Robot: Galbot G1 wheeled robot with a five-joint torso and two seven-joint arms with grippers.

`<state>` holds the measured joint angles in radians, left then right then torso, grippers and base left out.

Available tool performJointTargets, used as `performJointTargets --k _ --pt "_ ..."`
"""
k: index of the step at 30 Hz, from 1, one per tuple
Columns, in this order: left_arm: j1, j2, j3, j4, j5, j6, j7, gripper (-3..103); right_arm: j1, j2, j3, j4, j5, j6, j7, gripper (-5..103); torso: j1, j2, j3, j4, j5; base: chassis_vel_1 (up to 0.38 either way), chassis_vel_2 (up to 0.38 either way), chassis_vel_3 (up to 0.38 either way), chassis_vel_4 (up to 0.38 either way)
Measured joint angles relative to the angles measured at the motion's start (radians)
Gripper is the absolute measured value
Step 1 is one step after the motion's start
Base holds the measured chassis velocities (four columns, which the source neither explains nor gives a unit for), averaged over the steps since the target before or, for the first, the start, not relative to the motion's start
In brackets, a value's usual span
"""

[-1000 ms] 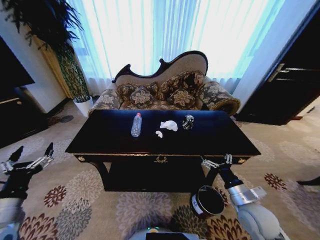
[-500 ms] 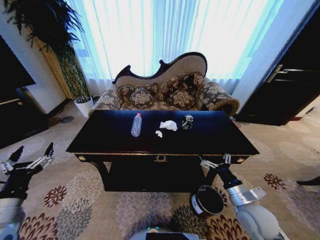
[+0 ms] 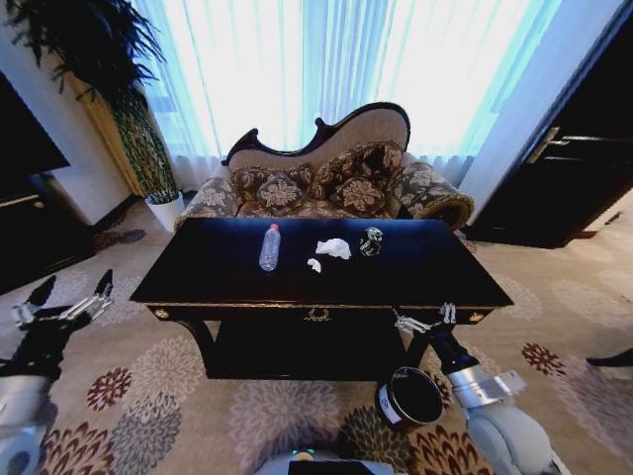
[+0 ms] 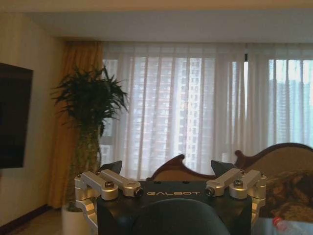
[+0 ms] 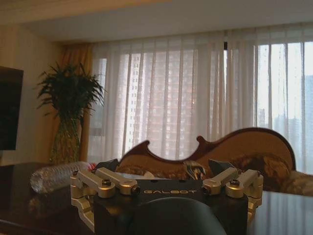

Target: Move to the front of the table and place the trash on the table into the trash bin.

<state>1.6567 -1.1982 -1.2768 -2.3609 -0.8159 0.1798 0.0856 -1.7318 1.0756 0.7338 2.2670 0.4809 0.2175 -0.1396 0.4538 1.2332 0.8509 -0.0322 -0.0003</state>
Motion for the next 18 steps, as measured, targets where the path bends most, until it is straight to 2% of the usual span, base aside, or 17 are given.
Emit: performJointTargets --k 2,3,6,7,12,18 --pt "-0.057 0.049 0.047 0.014 -0.028 0.019 -0.028 100 0.001 -0.001 0.003 0.014 0.001 0.0 0.001 100 0.0 0.0 0.0 -0.0006 -0.0001 0.0 0.0 0.0 0.0" --pt "-0.057 0.049 0.047 0.014 -0.028 0.019 -0.028 100 0.001 -0.001 0.003 0.014 0.001 0.0 0.001 100 0.0 0.0 0.0 -0.0006 -0.0001 0.0 0.0 0.0 0.0" --pt "-0.139 0.109 0.136 0.034 -0.115 0.053 -0.07 100 0.0 -0.001 0.004 0.028 0.001 -0.001 0.001 100 0.0 0.0 0.0 -0.0004 -0.0001 0.0 0.0 0.0 0.0" --pt "-0.139 0.109 0.136 0.034 -0.115 0.053 -0.07 100 0.0 -0.001 0.004 0.028 0.001 -0.001 0.001 100 0.0 0.0 0.0 -0.0004 -0.0001 0.0 0.0 0.0 0.0" --pt "-0.215 0.195 0.242 0.108 -0.201 0.108 -0.079 100 -0.002 0.002 0.002 0.027 -0.004 0.0 0.001 100 0.0 0.0 0.0 -0.0003 -0.0001 0.0 0.0 0.0 0.0" --pt "-0.254 0.269 0.315 0.153 -0.232 0.133 -0.078 100 -0.003 0.019 -0.019 0.028 -0.022 0.002 -0.003 100 0.0 0.0 0.0 -0.0001 -0.0001 0.0 0.0 0.0 0.0"
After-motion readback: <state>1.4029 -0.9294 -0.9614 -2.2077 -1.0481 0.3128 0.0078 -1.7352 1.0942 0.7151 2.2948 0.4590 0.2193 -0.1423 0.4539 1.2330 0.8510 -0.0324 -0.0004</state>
